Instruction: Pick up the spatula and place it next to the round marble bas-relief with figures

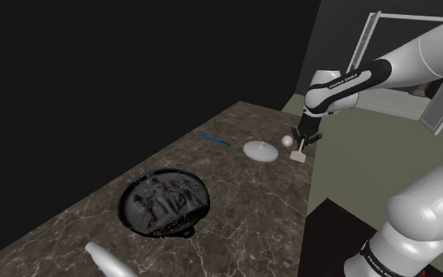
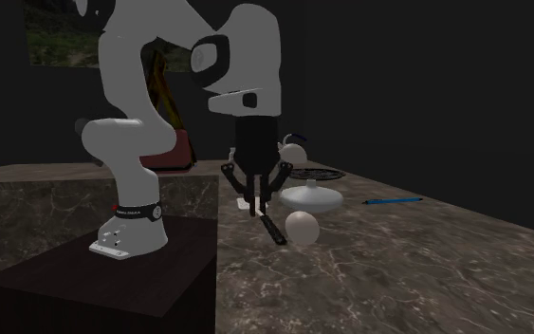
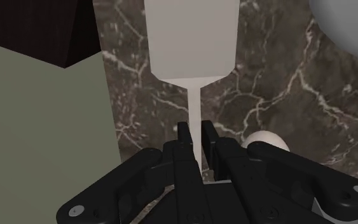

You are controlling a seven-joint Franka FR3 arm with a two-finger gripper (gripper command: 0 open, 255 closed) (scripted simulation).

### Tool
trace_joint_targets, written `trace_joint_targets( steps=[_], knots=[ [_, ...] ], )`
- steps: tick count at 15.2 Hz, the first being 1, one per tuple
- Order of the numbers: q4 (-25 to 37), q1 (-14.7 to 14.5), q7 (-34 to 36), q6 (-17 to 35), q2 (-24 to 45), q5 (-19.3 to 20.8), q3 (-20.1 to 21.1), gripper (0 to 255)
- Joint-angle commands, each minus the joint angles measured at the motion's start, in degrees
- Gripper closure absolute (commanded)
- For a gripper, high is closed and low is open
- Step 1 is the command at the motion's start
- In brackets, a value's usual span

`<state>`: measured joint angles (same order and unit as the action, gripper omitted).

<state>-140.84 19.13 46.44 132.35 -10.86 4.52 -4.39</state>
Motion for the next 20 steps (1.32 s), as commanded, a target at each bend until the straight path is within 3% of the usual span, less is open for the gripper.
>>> trace_joint_targets(
  steps=[1, 8, 20],
  knots=[
    [0.81, 0.0, -0.11, -1.63, -0.79, -0.04, 0.01, 255],
    [3.68, -0.05, -0.3, -7.16, -3.46, -0.15, 0.13, 255],
    [-10.21, -7.4, 14.26, -10.04, -19.57, -4.7, 10.84, 255]
  ],
)
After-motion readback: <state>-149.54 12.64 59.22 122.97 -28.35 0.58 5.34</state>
